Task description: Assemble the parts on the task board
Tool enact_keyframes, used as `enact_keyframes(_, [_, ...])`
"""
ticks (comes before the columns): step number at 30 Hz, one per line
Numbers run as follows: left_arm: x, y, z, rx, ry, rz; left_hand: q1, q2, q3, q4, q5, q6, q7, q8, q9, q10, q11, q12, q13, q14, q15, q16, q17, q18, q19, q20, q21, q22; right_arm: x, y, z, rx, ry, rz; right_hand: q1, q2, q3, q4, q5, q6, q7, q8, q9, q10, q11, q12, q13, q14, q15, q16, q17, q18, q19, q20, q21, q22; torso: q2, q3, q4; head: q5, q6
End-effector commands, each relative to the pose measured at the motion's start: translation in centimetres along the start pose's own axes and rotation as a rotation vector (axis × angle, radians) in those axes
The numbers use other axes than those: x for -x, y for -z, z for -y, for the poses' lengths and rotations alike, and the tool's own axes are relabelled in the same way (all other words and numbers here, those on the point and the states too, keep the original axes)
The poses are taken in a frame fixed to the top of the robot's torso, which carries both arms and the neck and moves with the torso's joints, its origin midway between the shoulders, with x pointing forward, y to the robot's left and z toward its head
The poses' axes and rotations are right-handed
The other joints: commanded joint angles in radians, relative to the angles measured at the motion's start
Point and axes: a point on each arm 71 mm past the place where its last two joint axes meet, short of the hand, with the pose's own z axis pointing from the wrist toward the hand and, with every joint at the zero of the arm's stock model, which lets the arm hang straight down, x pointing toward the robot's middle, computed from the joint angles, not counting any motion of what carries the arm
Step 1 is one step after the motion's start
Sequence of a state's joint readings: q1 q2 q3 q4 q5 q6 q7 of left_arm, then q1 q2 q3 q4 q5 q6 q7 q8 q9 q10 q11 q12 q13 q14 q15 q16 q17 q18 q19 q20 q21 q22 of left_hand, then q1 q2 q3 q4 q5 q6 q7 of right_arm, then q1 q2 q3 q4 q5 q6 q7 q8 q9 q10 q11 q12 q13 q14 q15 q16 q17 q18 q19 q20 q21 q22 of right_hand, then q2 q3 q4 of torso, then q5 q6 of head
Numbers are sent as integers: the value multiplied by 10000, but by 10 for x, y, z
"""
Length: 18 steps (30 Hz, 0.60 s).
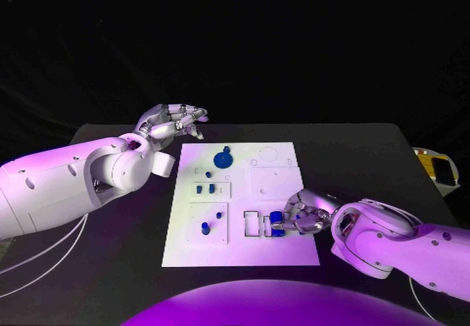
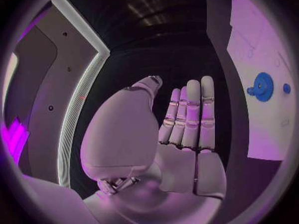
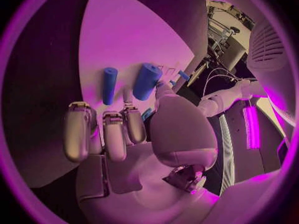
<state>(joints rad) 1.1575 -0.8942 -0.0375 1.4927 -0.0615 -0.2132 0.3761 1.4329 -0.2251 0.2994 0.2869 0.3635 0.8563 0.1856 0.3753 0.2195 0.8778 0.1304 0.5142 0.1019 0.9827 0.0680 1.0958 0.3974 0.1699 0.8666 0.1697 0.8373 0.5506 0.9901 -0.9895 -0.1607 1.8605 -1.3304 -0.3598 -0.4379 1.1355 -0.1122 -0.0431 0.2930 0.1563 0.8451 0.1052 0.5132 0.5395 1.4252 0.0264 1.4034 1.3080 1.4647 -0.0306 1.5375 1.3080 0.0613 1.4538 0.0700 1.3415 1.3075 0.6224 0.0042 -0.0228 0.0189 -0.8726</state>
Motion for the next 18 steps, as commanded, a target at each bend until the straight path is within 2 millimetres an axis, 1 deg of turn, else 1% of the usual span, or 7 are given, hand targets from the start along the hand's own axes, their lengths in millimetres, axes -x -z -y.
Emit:
enact_keyframes(1, [-3,0,1,-38,108,-223,-64,62,-36,1,-2,-77,7,5,-17,65,-2,42,-9,15,-32,36,-9,131,28,-13,-34,-9,-1,-1,0,-214,268,248,-181,57,-215,13,-25,94,-21,48,-27,67,-2,69,404,804,-93,49,1256,-65,67,-17,-4,1384,-1,-6,4,2,0])
enact_keyframes(2, [-3,0,1,-33,107,-222,-56,80,-34,-2,3,-81,16,2,-19,55,5,37,-12,13,-28,35,-10,131,32,-13,-42,-14,-1,-1,-1,-203,260,251,-267,108,-328,15,-21,101,-26,67,-36,78,-5,75,426,807,-96,53,1273,-66,69,-20,-4,1389,-6,-7,-3,11,0])
enact_keyframes(8, [-3,0,0,0,110,-231,-35,106,-27,-10,9,-79,22,3,-21,46,11,33,-16,11,-23,35,-11,130,40,-12,-51,-20,-3,-2,-4,-165,318,140,-304,173,-436,6,41,123,-36,96,-44,105,-11,97,473,811,-102,56,1293,-68,75,-23,3,1400,-15,-9,-17,17,0])
enact_keyframes(10, [-3,0,0,7,112,-236,-35,106,-27,-10,9,-79,22,3,-21,46,11,33,-16,11,-23,35,-11,130,40,-12,-51,-20,-4,-2,-5,-159,428,63,-168,204,-516,-19,176,131,-43,119,-59,111,-18,96,492,812,-108,57,1301,-68,75,-28,-2,1405,-12,-10,-17,15,0])
enact_keyframes(13, [-3,0,0,20,116,-246,-3,133,-16,-21,16,-78,27,4,-23,35,17,28,-21,9,-19,34,-12,130,49,-11,-62,-28,-5,-3,-6,-165,711,-76,240,182,-643,-47,252,138,-51,155,-88,104,-25,73,503,818,-114,62,1335,-66,70,-35,-19,1412,-9,-10,-12,20,0])
enact_keyframes(15, [-3,0,0,29,118,-251,-3,133,-16,-21,16,-78,27,4,-23,35,17,28,-21,9,-19,34,-12,130,49,-11,-62,-28,-6,-4,-6,-176,933,-142,652,187,-701,-88,302,173,-65,195,-109,104,-38,60,519,819,-125,63,1350,-64,66,-45,-35,1416,-12,-8,-4,21,0])
enact_keyframes(18, [-3,0,0,41,120,-259,29,154,-5,-32,19,-75,30,6,-25,29,20,25,-25,5,-16,33,-13,130,56,-10,-70,-34,-7,-5,-6,-209,1189,-211,1601,264,-588,-296,416,232,-90,230,-167,95,-65,21,527,826,-150,69,1403,-67,71,-66,-37,1437,-18,-6,-8,31,0])
